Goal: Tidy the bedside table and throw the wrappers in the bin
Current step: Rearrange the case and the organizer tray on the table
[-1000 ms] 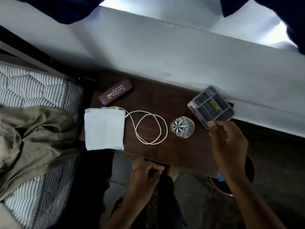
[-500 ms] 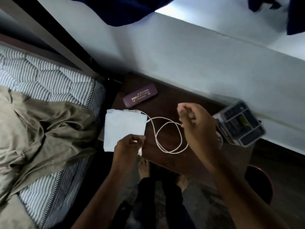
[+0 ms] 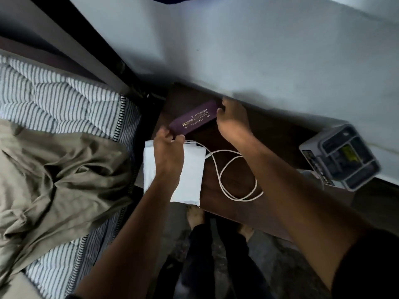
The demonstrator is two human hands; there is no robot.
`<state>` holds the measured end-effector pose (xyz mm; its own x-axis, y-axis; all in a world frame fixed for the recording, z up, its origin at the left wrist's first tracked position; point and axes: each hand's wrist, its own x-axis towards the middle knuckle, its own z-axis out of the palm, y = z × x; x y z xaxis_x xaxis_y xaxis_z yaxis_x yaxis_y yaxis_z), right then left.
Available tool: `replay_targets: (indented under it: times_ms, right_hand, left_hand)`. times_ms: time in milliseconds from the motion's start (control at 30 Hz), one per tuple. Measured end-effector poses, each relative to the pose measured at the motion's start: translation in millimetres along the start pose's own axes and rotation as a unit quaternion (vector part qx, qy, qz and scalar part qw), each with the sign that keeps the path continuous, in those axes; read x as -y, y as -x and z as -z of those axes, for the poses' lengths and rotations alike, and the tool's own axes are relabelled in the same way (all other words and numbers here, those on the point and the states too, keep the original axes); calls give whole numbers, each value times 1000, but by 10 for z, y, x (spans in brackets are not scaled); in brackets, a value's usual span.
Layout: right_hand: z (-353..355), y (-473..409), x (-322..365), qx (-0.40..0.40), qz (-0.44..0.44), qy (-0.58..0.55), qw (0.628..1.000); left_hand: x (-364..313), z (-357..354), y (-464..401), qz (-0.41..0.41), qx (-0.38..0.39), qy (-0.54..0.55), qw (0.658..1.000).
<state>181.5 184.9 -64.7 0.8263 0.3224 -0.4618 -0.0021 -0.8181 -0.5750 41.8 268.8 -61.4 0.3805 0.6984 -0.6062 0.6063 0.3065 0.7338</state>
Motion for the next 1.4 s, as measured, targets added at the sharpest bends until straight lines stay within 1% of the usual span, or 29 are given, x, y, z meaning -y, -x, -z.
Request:
replay_targets:
  times_ms: [133,233,333,400,467,533,633,767,933,1033,1200,1333,1400]
  right_hand:
    - [-135,-99,-39,18,2,15,1000]
    - [-158,-104,-63,2,-11,-27,1000]
    - [-130,-75,-129,-24,-26,-69,997]
    - [-121,-42,-184,-54,-44,-102,992]
    - [-114,-21,-252,-81,-92,-166,979]
    - [-123,8,-315,-83,-130,-227,962]
    - [-160,59,-360,-87,-150,-257,951]
    - [-217,102,-357,-106,-169,-309,930]
    - [-241,78,-372,-112,-179,-313,926]
    - [-234,51,-383,-103,-185,-315,925]
    - [-274,53,-388,-103,-197,-306,926]
    - [-296,58,-383,-101,-198,-312,924]
    - [-306,58,-386,-107,-187,-302,929]
  left_hand:
    - [59,-19,-190,9,29,-51,998]
    - [47,-16,-239,-2,42,-27,999]
    - [-31,9,-339,-25,75,-7,997]
    - [-102,28,-454,-9,99,11,995]
    - [-163,32,-555,-11,126,12,992]
    - [-205,20,-630,-29,144,3,989]
    - [-233,-8,-725,-29,148,-14,988]
    - [-230,-36,-758,-12,161,0,987]
    - [-216,-54,-772,-12,173,-7,985]
    - [-239,-63,-767,-21,186,-31,982]
    - [-274,-26,-841,-12,167,-53,984]
    - [-273,28,-876,-21,186,-71,980]
    - [-266,47,-877,-14,195,-76,978]
